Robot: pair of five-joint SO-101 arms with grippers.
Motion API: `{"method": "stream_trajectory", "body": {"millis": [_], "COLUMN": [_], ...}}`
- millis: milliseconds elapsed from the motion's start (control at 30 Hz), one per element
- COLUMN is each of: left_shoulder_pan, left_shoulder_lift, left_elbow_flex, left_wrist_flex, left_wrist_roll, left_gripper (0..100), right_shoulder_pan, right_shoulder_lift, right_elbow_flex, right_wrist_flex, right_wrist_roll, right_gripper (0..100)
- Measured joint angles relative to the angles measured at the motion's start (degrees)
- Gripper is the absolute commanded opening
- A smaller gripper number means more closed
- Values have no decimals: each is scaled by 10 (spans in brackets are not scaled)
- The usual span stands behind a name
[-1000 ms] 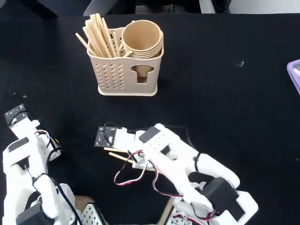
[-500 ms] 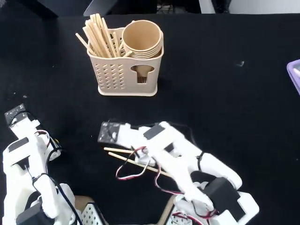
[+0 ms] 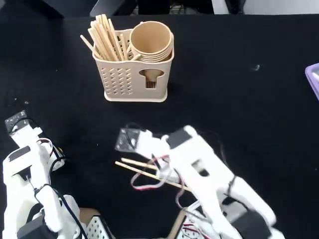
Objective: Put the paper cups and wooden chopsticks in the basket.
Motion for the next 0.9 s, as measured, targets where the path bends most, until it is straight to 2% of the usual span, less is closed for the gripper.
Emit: {"method": "stream_trajectory", "body": {"millis": [133, 300, 467, 700, 767, 867, 900], "left_shoulder_pan": [0, 0, 0, 0, 0, 0, 0], "left_shoulder_lift": [0, 0, 0, 0, 0, 0, 0], "left_elbow_flex": [0, 0, 0, 0, 0, 0, 0], "left_wrist_flex": [-1, -1, -1, -1, -1, -1, -1], "left_wrist_roll": [0, -2, -2, -2, -2, -2, -2], "left_gripper": [164, 164, 164, 164, 164, 164, 164], "right_shoulder_pan": [-3, -3, -4, -4, -4, -2, -2], "right_shoulder_lift": [-121, -207, -193, -65, -25, 7, 11], "right_elbow_flex": [105, 153, 164, 163, 144, 118, 113], "right_wrist_flex": [-10, -20, -41, -112, -114, -116, -120], "right_wrist_roll": [14, 18, 20, 20, 20, 20, 20], "right_gripper": [232, 281, 307, 298, 238, 41, 3]}}
